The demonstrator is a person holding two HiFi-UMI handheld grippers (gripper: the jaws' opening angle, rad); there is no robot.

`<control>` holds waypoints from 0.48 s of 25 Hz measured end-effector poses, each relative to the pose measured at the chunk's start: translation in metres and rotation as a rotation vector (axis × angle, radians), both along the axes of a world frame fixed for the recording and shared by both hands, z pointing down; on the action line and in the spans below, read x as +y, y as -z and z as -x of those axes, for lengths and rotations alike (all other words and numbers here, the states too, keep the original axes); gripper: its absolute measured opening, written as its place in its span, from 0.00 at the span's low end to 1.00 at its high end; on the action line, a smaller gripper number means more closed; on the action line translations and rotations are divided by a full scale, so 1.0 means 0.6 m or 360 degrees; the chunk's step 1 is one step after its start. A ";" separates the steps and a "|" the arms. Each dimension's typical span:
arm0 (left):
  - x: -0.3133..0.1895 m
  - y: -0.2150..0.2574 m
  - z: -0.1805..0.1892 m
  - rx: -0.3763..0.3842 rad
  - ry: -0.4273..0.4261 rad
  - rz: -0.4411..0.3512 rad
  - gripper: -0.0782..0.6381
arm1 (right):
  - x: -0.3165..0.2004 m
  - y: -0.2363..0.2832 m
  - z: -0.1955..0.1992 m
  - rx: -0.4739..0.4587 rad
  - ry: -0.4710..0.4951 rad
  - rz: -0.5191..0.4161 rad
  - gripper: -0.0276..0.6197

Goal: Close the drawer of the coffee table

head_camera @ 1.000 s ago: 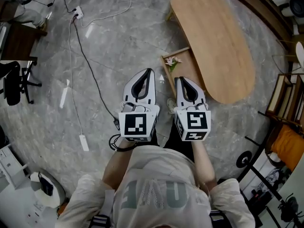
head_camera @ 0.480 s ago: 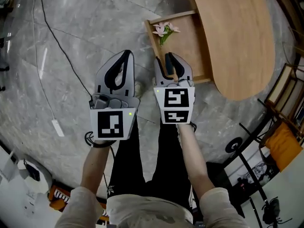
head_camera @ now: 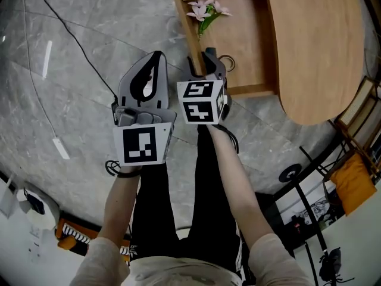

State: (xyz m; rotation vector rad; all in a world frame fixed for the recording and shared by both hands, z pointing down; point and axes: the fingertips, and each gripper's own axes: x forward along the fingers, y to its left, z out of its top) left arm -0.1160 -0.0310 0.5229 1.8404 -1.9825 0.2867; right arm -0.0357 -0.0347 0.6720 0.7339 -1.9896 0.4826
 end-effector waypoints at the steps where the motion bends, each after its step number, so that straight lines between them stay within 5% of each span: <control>1: -0.001 -0.001 0.001 -0.0006 0.0001 0.0002 0.12 | 0.000 -0.009 0.000 0.0021 0.0000 0.0012 0.28; 12: 0.006 -0.014 0.030 -0.0029 0.0055 0.0049 0.12 | 0.006 -0.048 -0.001 0.0175 0.0025 0.0049 0.19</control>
